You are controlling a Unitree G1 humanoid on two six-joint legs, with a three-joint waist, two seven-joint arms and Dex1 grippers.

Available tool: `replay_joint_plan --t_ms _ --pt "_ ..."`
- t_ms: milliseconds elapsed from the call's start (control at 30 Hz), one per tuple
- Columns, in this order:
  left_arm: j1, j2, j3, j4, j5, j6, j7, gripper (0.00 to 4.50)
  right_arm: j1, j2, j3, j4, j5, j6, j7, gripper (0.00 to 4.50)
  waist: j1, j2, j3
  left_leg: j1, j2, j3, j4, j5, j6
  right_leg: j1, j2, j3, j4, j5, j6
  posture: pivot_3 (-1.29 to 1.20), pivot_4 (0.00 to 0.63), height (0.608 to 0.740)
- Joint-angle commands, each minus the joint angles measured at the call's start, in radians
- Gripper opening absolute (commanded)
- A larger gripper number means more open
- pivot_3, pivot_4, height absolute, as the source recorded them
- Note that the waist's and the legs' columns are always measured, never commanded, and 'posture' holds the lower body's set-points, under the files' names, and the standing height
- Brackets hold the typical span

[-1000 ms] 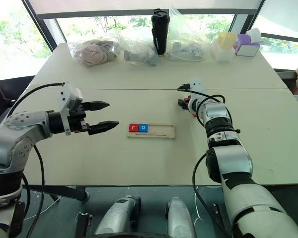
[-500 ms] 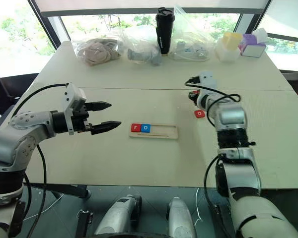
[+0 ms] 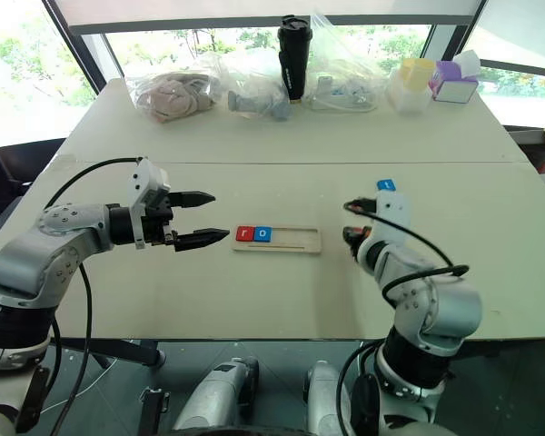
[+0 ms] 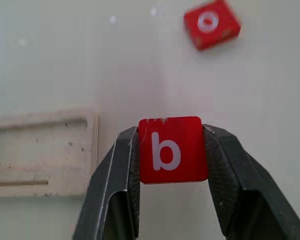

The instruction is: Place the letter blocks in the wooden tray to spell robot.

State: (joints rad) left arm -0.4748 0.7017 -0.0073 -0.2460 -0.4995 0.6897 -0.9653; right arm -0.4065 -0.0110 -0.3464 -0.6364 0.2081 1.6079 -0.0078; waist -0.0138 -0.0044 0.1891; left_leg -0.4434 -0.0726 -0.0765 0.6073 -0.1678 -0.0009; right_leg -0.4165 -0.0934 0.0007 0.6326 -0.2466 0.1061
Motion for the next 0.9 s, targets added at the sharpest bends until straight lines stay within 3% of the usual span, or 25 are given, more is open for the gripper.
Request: replay_joint_plan --t_ms 33,100,300,333,467,600,733,900 --pt "-0.017 0.003 -0.001 -0.002 0.006 -0.031 -0.009 4.5 -0.004 0.013 0.021 -0.065 -0.022 0.007 -0.037 1.23 0.001 0.0 0.0 0.0 0.0 0.0 0.0 0.0 0.0 0.0 0.0 0.0 0.0 0.0 0.0 0.0 0.15 0.74" --pt "-0.016 0.002 -0.002 0.001 0.008 -0.036 -0.008 4.5 0.005 0.025 0.033 -0.07 -0.033 0.007 -0.052 1.23 0.0 0.0 0.0 0.0 0.0 0.0 0.0 0.0 0.0 -0.004 0.0 0.0 0.0 0.0 0.0 0.0 0.15 0.74" --pt "0.003 0.004 0.002 -0.012 0.006 -0.04 -0.002 4.5 0.022 0.044 0.072 -0.095 -0.038 0.007 -0.063 4.14 -0.001 0.0 0.0 0.0 0.001 0.0 -0.002 0.0 0.0 -0.004 0.0 0.0 0.0 0.0 0.0 0.0 0.15 0.74" --pt "0.005 0.005 0.003 -0.013 0.006 -0.04 -0.001 4.5 0.02 0.037 0.076 -0.098 -0.035 0.007 -0.058 4.43 -0.001 0.0 0.0 0.0 0.001 0.0 -0.002 0.0 0.0 -0.004 0.0 0.0 0.0 0.0 0.0 0.0 0.15 0.74" --pt "0.008 0.014 0.002 -0.007 0.01 -0.047 -0.008 4.5 0.008 -0.181 0.058 -0.111 0.038 -0.012 0.099 4.43 0.004 0.0 0.0 0.0 0.0 0.0 -0.001 0.0 0.0 -0.004 0.0 0.0 -0.001 0.0 0.0 0.0 0.15 0.74" --pt "0.006 0.037 -0.003 0.0 0.003 -0.059 -0.057 4.5 0.044 -0.442 0.025 -0.073 0.202 -0.135 0.403 4.43 0.002 0.0 0.0 0.0 0.0 0.0 -0.001 0.0 -0.001 0.001 -0.001 -0.001 -0.003 0.0 0.0 0.0 0.15 0.74" --pt "0.006 0.081 -0.009 -0.011 -0.032 -0.066 -0.168 4.5 0.219 -0.731 0.107 0.043 0.205 -0.536 0.741 4.43 0.001 -0.001 0.001 0.0 0.001 0.0 -0.002 0.0 0.001 0.003 -0.001 -0.003 -0.004 -0.002 0.002 0.0 0.15 0.74" --pt "-0.003 0.155 -0.034 -0.02 -0.011 -0.069 -0.249 4.5 0.283 -0.844 0.224 0.302 0.126 -0.907 0.924 4.43 -0.005 -0.001 0.001 0.001 0.001 0.001 0.0 -0.001 0.001 0.005 -0.003 -0.002 -0.006 -0.002 0.002 0.0 0.15 0.74"
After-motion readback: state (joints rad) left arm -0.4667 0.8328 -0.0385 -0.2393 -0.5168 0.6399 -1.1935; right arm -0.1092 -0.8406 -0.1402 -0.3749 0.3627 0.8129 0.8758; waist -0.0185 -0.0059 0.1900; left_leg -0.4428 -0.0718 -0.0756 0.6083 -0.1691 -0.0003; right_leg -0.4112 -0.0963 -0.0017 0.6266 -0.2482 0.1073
